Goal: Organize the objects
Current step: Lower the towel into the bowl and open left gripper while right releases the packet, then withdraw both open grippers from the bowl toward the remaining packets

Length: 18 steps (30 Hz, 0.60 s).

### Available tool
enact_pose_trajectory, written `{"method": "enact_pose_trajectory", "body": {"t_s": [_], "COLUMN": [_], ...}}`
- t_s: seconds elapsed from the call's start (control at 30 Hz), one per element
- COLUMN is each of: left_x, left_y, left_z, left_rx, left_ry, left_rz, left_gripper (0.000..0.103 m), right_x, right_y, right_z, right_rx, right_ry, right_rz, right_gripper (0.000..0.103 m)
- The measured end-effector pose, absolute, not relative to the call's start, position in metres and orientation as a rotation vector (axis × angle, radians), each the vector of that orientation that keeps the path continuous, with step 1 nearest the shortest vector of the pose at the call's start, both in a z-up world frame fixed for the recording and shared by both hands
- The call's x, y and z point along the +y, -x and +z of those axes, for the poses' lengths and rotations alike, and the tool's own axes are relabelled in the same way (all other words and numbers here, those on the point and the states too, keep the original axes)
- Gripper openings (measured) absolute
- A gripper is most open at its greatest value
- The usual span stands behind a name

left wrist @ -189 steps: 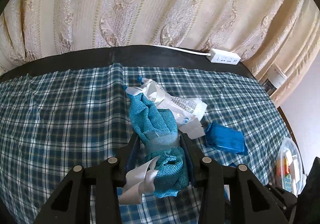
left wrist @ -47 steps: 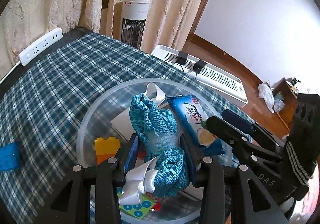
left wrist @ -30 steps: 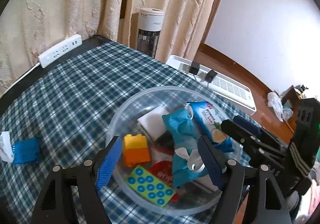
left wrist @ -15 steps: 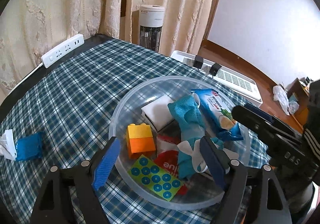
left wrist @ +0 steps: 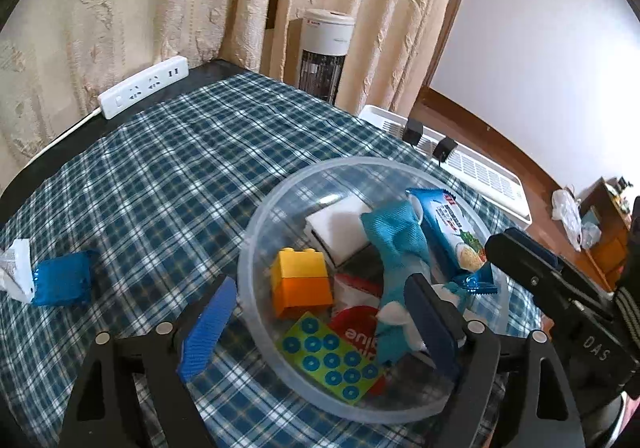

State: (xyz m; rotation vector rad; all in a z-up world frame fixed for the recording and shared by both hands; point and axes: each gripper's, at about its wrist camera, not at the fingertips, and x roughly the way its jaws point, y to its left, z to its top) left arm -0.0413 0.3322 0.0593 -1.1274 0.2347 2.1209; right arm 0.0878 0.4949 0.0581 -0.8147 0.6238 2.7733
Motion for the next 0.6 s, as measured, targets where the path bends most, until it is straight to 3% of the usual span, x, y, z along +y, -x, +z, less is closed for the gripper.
{"method": "enact_pose_trajectory", "body": {"t_s": [0.27, 0.6], "left_x": [0.306, 0.251], "left_y": [0.047, 0.072], "left_z": [0.076, 0.073], "left_rx": [0.173, 0.118], "left_ry": [1.092, 1.148], "left_rz": [2.181, 2.306], "left_gripper": [0.096, 0.096], "right_x": [0.477, 0.443], "right_y": [-0.081, -0.064], "right_z": [0.064, 0.071], "right_rx": [0.601, 0.565], "right_ry": [0.828, 0.856], "right_rz": [2.812, 2.879], "right_gripper": [0.063, 0.064]}}
